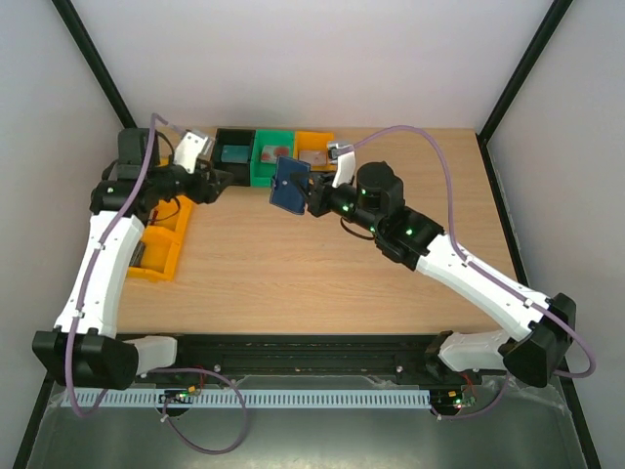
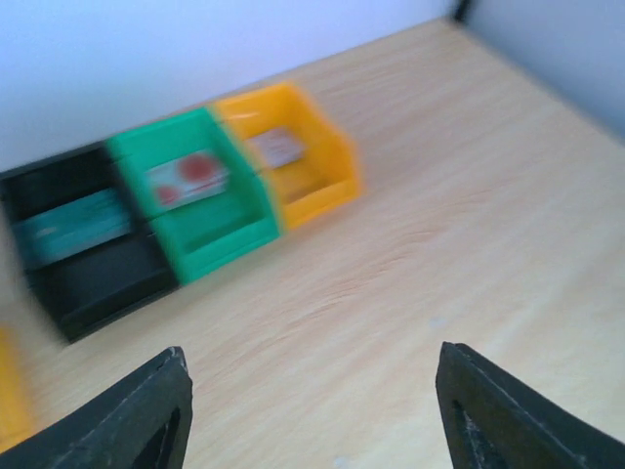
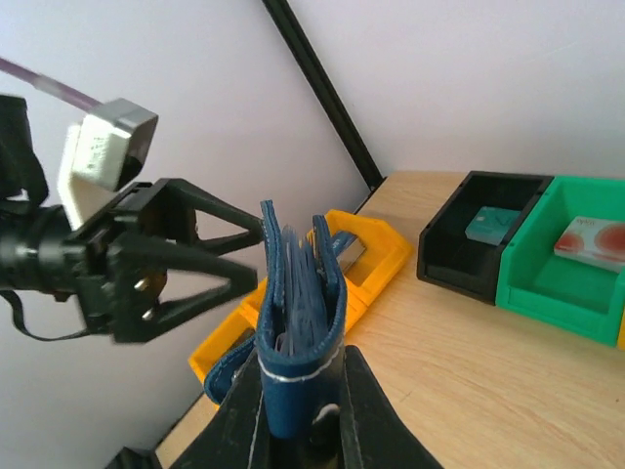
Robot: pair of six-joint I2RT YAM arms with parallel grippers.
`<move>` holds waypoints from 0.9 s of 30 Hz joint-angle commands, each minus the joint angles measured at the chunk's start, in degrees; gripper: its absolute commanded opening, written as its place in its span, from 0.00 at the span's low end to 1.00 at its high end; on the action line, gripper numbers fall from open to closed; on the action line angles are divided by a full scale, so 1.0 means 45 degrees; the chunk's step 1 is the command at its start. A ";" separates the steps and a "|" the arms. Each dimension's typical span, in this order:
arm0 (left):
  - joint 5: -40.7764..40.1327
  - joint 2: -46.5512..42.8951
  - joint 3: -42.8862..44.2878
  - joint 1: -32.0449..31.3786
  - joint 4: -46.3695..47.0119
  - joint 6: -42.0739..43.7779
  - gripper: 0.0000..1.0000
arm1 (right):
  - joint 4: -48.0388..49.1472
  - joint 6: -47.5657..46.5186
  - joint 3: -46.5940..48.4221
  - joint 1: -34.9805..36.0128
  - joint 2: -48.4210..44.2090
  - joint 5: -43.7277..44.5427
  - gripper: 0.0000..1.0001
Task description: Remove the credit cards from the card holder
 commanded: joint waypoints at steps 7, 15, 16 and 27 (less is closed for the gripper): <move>0.3596 0.0825 0.1808 -0.3525 -0.0918 -0.1058 0.99 | -0.0855 -0.2821 0.1437 -0.0034 0.1071 -0.3165 0.02; 0.4382 0.0785 0.1244 -0.3191 -0.0817 -0.0408 0.97 | -0.0234 -0.3308 0.0820 -0.0036 0.0511 -0.5129 0.02; 0.4657 0.0741 0.1167 -0.3052 -0.0912 -0.0264 0.95 | -0.0245 -0.3399 0.0775 -0.0039 0.0435 -0.5212 0.02; 0.5948 0.0271 0.1001 -0.2109 -0.2517 0.1786 0.60 | -0.0857 -0.4438 0.0762 -0.0029 -0.0193 -0.5582 0.02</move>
